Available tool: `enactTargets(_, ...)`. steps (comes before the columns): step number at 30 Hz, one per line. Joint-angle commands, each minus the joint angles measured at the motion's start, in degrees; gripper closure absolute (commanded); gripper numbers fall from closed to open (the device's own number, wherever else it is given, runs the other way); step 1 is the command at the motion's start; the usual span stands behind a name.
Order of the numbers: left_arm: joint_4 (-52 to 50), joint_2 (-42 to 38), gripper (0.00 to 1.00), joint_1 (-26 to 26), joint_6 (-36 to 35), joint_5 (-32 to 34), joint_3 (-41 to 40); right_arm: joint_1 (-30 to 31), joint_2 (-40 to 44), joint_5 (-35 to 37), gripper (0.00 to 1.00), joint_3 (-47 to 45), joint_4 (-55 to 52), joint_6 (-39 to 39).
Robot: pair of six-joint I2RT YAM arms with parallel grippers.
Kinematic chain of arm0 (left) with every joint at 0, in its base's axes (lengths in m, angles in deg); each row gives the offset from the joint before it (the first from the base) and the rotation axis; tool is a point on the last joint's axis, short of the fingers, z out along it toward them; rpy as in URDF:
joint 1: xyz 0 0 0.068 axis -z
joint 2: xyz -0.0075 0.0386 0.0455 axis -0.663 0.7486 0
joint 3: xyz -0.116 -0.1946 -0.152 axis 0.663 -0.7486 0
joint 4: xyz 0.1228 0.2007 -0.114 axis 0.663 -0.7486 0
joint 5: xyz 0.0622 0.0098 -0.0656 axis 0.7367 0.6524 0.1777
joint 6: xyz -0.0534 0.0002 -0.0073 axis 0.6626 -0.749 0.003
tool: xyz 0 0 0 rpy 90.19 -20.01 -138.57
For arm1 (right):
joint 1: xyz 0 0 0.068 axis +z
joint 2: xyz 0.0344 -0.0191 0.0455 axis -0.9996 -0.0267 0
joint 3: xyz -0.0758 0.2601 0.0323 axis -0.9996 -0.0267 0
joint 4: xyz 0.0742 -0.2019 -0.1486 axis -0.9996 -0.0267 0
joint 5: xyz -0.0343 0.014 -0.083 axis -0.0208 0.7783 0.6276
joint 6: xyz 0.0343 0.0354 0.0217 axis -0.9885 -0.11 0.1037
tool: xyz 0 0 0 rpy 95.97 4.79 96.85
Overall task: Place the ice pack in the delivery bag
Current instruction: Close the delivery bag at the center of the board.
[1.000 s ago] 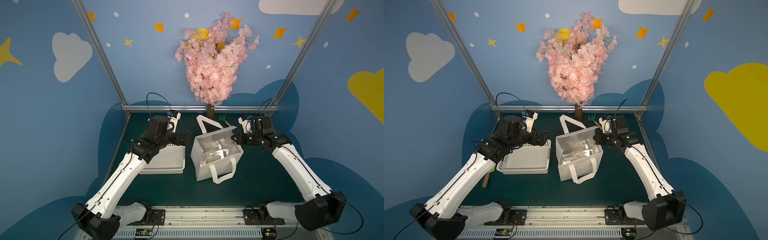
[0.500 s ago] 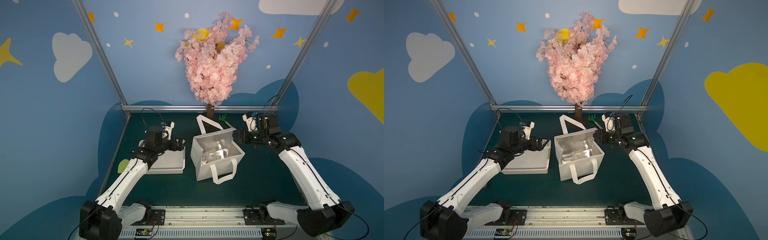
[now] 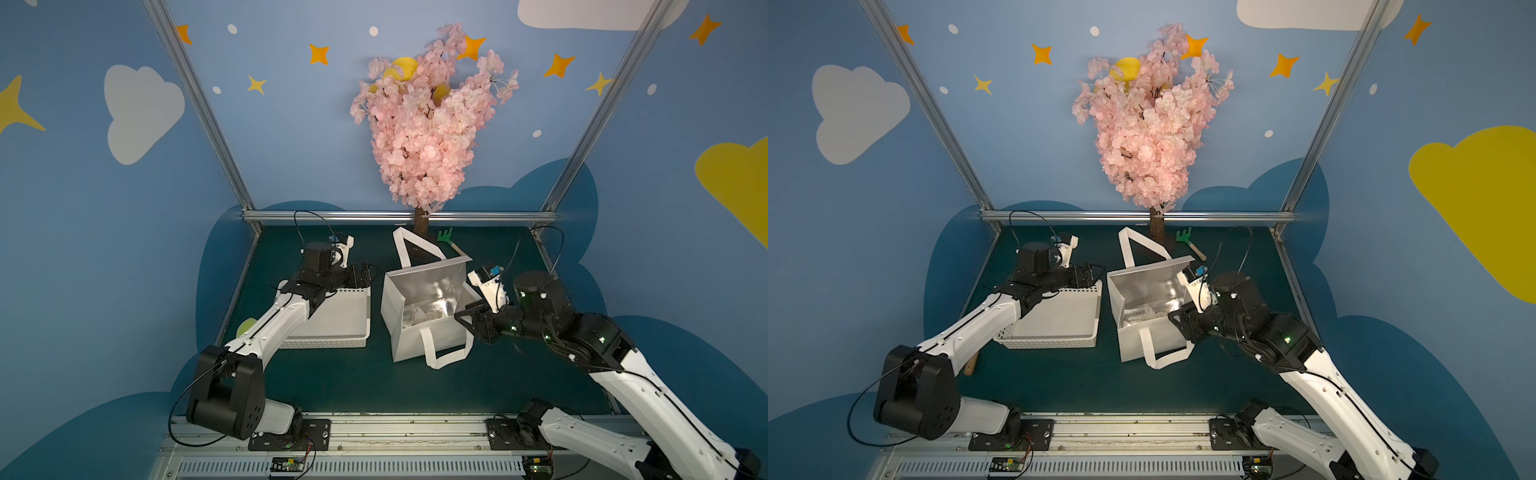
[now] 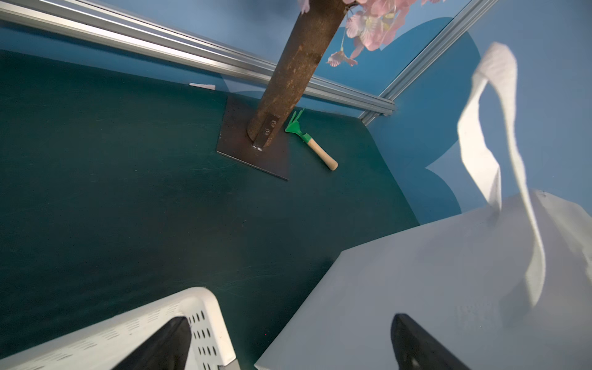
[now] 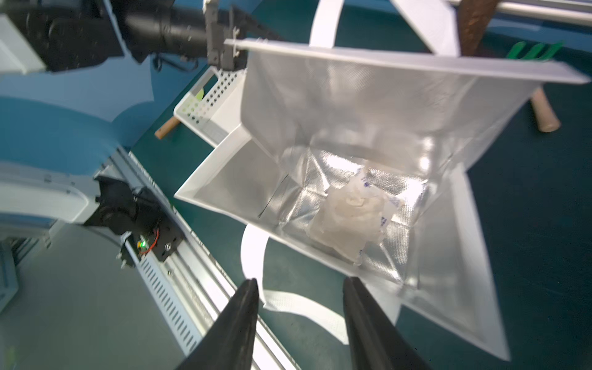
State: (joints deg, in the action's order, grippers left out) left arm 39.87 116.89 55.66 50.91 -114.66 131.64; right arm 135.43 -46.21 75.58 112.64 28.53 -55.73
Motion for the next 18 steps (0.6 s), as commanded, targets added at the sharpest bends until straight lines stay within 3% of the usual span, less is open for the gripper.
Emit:
enactTargets(1,1.55,0.16,0.0,-0.2,-0.35,-4.28,1.43,6.88,-1.8,5.79,0.52,-1.99,-0.67,-1.58)
enactTargets(6,1.09,-0.31,0.0,-0.19,-0.59,-8.72,0.92,10.83,-7.88,8.34,0.52,-4.24,6.02,-2.95)
enactTargets(12,-1.58,-1.14,0.01,-0.11,-1.55,-13.77,0.4,8.59,-14.26,12.28,0.62,-2.86,14.17,-4.54)
enactTargets(18,-1.28,-3.25,0.01,0.49,-0.61,-16.4,-2.12,5.54,-19.16,9.93,0.62,-1.09,17.88,-3.77)
